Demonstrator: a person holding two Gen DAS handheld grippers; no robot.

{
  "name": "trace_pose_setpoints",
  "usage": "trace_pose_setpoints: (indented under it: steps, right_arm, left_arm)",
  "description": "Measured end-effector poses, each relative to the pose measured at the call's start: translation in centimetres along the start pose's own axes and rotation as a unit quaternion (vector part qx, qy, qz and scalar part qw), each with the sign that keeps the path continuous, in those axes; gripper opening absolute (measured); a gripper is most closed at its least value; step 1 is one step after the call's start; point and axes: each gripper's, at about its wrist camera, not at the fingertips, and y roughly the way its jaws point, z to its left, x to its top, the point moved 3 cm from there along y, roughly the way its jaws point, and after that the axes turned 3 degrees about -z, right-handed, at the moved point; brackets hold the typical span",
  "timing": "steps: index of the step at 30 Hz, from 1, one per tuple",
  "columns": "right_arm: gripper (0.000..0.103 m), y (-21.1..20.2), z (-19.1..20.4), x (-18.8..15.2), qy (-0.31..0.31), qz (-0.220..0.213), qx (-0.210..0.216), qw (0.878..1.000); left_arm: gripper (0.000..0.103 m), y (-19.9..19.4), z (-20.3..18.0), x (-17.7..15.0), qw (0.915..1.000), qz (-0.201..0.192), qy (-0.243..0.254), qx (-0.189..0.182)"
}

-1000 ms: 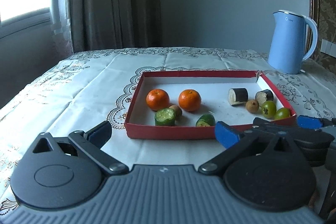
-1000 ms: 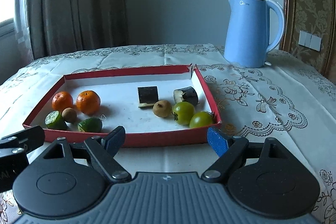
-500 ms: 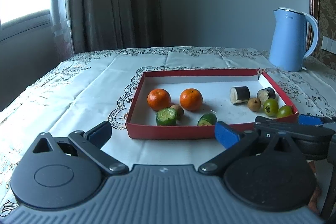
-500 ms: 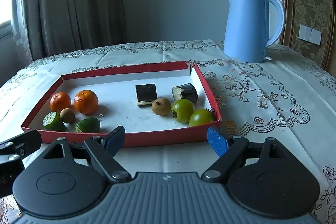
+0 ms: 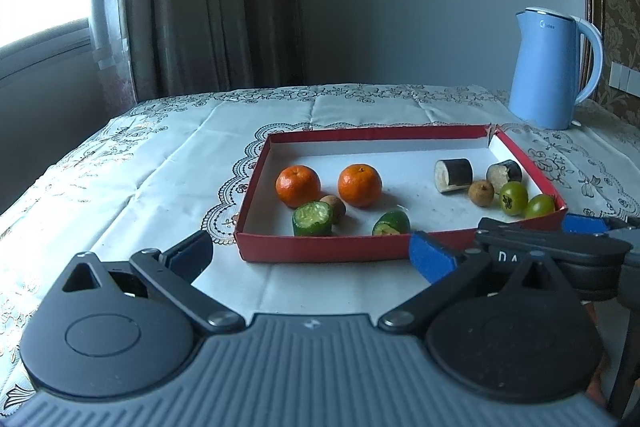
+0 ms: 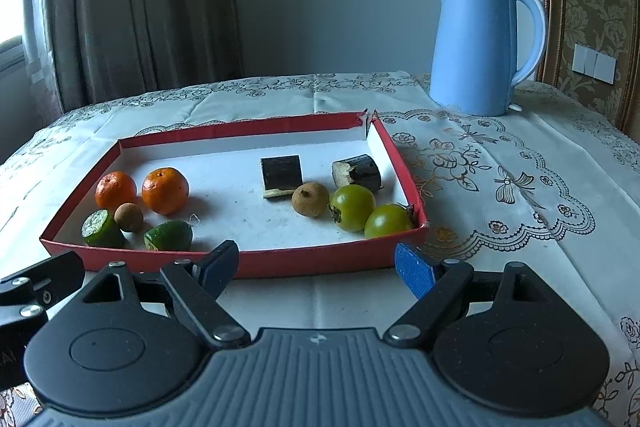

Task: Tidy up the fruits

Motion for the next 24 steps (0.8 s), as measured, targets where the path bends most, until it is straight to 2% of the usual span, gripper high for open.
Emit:
trace_pose_setpoints:
  steps: [24]
  right_arm:
    - [0.086,0.67,0.22,-0.15,-0.004,0.006,0.001,1.0]
  left_arm:
    - [0.103,0.36,-0.12,-0.05,0.9999,-0.002,0.011,0.005]
